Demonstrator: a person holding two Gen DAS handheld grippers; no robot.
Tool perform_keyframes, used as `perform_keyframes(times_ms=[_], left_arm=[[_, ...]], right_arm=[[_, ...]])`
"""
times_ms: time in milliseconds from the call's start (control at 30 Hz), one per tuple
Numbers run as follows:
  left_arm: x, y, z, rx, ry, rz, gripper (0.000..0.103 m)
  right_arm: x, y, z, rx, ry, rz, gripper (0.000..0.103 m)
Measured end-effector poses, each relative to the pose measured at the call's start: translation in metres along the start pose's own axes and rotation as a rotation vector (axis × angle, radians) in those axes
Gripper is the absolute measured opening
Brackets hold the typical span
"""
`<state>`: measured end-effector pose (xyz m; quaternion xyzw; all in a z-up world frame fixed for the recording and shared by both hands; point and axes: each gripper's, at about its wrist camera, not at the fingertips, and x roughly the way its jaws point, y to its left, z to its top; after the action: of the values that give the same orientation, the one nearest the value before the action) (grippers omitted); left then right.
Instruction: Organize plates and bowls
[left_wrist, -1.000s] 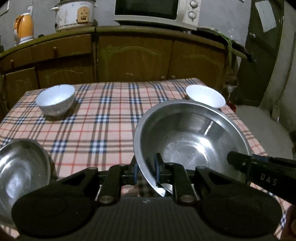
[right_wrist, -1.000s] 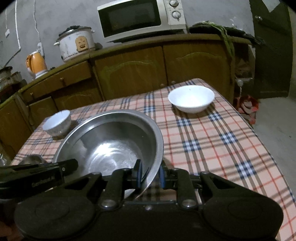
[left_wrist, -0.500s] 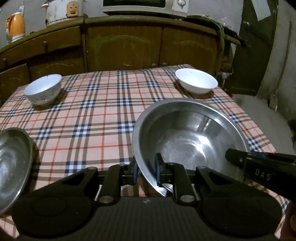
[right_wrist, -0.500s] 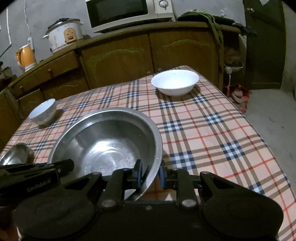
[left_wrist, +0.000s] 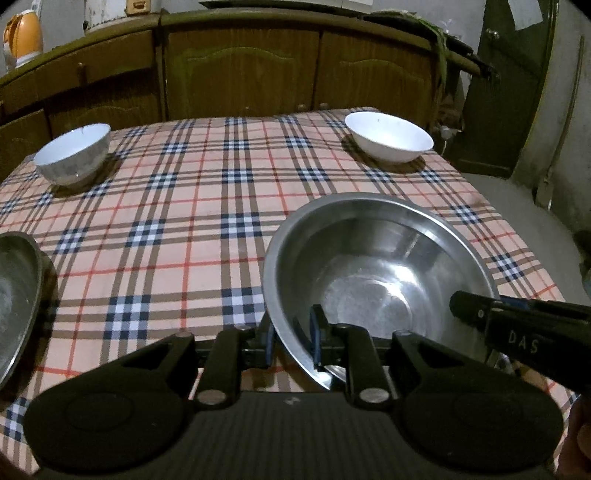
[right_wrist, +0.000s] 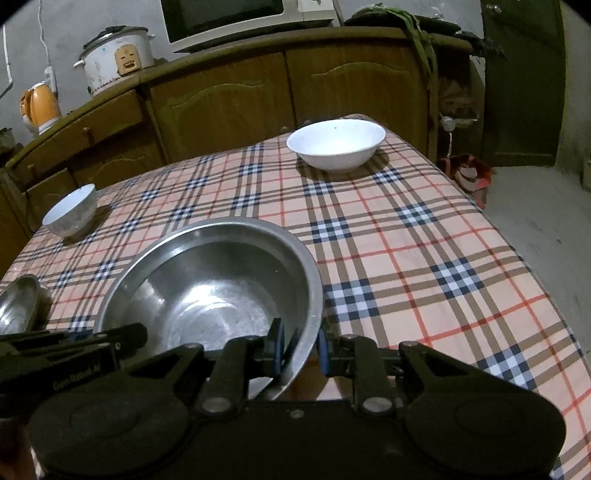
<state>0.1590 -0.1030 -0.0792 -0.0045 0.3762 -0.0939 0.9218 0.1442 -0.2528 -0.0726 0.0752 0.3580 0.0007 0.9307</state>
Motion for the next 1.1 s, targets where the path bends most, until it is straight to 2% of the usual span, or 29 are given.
perform_keyframes(times_ms=[433,667,733,800,867,967,1100], left_arm=[[0.003,0.002,-0.003,-0.015,0.004,-0.020,0.022],[0.000,0.006,-0.004,-0.021,0.002,-0.033,0.025],[0.000,0.007,-0.003,-0.021,0.002,-0.032,0.032],[-0.003,0.010,-0.003,-0.025,-0.004,-0.036,0.045],[-0.006,0.011,-0.001,-0.022,-0.011,-0.039,0.047],[-0.011,0.013,0.002,-0.012,-0.024,-0.041,0.057],[-0.018,0.014,0.009,0.010,-0.050,-0.034,0.061]], right_arm=[[0.004,-0.003,-0.002,0.012,-0.001,-0.009,0.024],[-0.002,-0.008,0.003,0.023,-0.022,-0.015,0.025],[-0.004,-0.008,0.005,0.026,-0.028,-0.018,0.025],[-0.005,-0.010,0.007,0.027,-0.033,-0.020,0.025],[-0.008,-0.011,0.009,0.031,-0.042,-0.020,0.025],[-0.012,-0.014,0.013,0.039,-0.056,-0.022,0.025],[-0.017,-0.016,0.020,0.039,-0.072,-0.022,0.026]])
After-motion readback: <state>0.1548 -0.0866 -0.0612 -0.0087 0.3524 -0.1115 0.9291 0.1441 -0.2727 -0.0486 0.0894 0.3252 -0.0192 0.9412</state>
